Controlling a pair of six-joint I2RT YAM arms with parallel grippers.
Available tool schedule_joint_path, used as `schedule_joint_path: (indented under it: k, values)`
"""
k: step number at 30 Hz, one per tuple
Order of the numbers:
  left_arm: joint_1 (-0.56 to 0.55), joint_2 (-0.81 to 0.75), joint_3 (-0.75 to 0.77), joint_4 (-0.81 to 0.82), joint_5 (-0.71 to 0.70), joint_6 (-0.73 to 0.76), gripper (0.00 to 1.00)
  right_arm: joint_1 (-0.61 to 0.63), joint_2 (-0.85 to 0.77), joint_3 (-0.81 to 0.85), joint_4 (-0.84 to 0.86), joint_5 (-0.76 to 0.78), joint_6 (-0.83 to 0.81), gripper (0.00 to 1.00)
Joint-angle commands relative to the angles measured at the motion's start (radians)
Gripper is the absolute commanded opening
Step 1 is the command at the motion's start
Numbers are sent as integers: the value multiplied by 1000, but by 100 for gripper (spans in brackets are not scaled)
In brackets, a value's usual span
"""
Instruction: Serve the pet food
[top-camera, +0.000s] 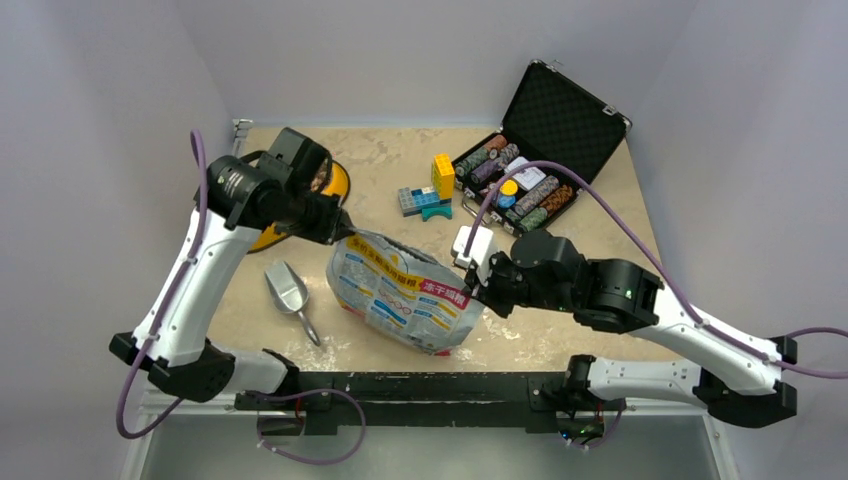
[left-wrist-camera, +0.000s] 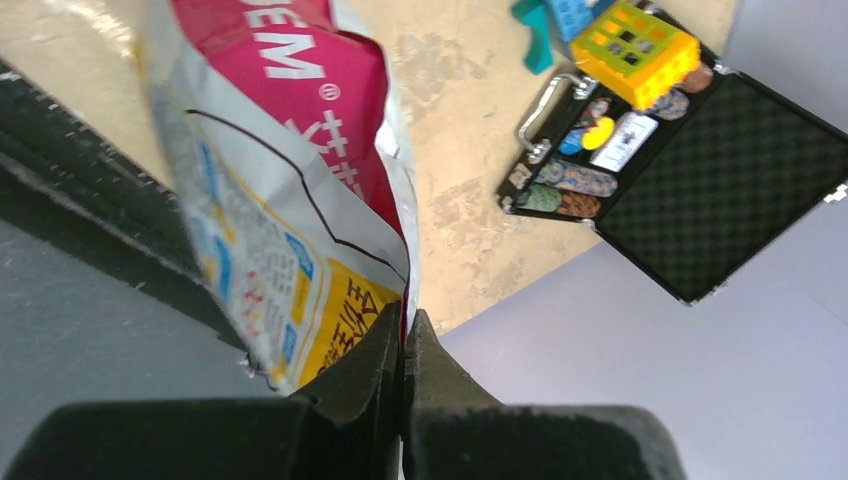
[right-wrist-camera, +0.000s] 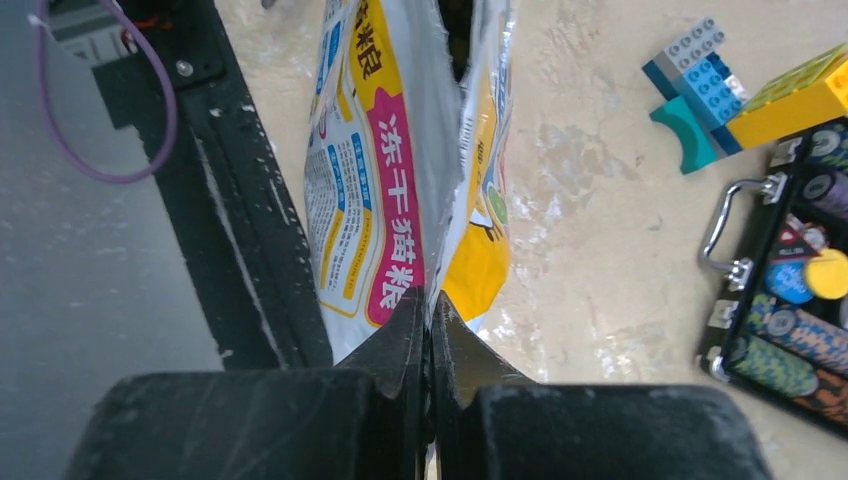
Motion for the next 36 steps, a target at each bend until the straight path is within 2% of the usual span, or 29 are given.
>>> schedule_joint_path:
  k: [1, 4, 6, 8, 10, 12, 15, 22, 24, 27, 29, 30, 31, 32, 34, 36]
  values:
    - [54, 43, 285, -173, -256, 51, 0, -14, 36, 185, -93, -59, 201, 0]
    - [60, 113, 399, -174, -268, 151, 0, -17, 90, 303, -168, -112, 260, 0]
    - [60, 127, 401, -172, -224, 167, 0, -17, 101, 352, -170, -161, 285, 0]
    - [67, 115, 310, -172, -191, 159, 0, -39, 103, 328, -157, -178, 287, 0]
    - [88, 127, 183, -145, -172, 186, 0, -128, 101, 164, -102, -199, 265, 0]
    - [116, 172, 49, -115, -160, 232, 0, -157, 127, 50, -78, -140, 230, 0]
    - [182, 248, -52, -108, -44, 338, 0, -158, 185, 82, -155, -24, 195, 0]
    - [204, 109, 104, -51, -85, 346, 0, -157, 152, 237, -215, -80, 146, 0]
    - [212, 106, 96, -57, -10, 321, 0, -155, 186, 265, -234, -109, 143, 0]
    - [213, 67, -29, 9, 145, 268, 0, -151, 240, 309, -231, -107, 165, 0]
    - [211, 15, -132, 90, 189, 235, 0, -149, 276, 340, -223, -110, 181, 18]
    - [211, -8, -167, 119, 198, 222, 0, -147, 291, 355, -212, -117, 188, 34]
    - [211, -29, -187, 126, 188, 211, 0, -143, 304, 369, -194, -118, 198, 60]
    - [212, -42, -196, 127, 174, 211, 0, -140, 314, 381, -168, -135, 201, 73]
    - [213, -51, -194, 109, 157, 220, 0, -129, 344, 409, -109, -138, 200, 80]
    - [213, -46, -195, 98, 172, 222, 0, -116, 429, 501, -94, -160, 180, 83]
